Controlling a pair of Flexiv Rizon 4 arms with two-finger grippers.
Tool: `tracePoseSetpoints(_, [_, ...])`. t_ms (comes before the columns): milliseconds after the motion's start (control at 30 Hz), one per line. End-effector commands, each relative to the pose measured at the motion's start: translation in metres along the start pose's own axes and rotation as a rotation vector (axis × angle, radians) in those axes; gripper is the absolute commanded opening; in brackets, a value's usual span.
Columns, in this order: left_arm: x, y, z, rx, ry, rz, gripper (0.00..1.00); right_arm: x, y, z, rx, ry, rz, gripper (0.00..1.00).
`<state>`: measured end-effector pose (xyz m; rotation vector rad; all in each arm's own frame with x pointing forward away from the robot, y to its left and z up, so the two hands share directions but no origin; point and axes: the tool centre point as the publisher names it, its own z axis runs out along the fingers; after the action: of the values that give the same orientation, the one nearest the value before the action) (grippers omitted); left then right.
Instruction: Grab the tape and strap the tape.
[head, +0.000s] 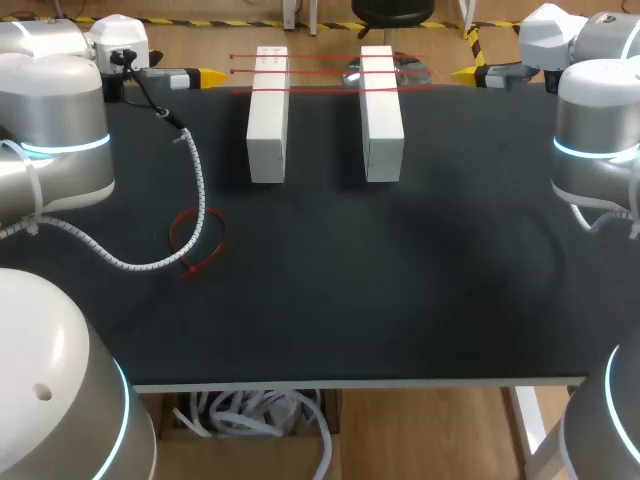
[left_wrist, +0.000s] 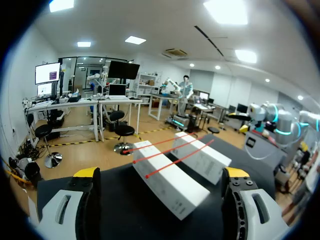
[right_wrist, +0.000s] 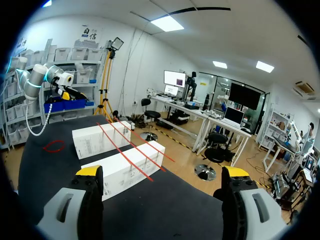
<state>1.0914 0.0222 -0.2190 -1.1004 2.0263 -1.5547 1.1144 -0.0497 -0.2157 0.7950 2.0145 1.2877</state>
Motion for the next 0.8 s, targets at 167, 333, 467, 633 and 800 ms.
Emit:
tracePoseSetpoints(167, [0.0, 0.0, 0.0, -0.002, 0.0, -0.001, 1.0, 0.0, 0.0, 0.0, 0.0, 0.0, 0.0, 1.0])
tracePoseSetpoints(333, [0.0, 0.0, 0.0, -0.002, 0.0, -0.001, 1.0, 0.0, 0.0, 0.0, 0.0, 0.0, 0.0, 1.0])
tracePoseSetpoints(467, [0.0, 0.0, 0.0, -0.002, 0.0, -0.001, 1.0, 0.0, 0.0, 0.0, 0.0, 0.0, 0.0, 1.0])
tracePoseSetpoints(633, [0.0, 0.0, 0.0, -0.002, 0.0, -0.001, 1.0, 0.0, 0.0, 0.0, 0.0, 0.0, 0.0, 1.0])
tracePoseSetpoints(800, [-0.024, -0.01, 0.023, 0.021, 0.1, 0.163, 1.0, 0.0, 0.0, 0.0, 0.0, 0.0, 0.0, 1.0])
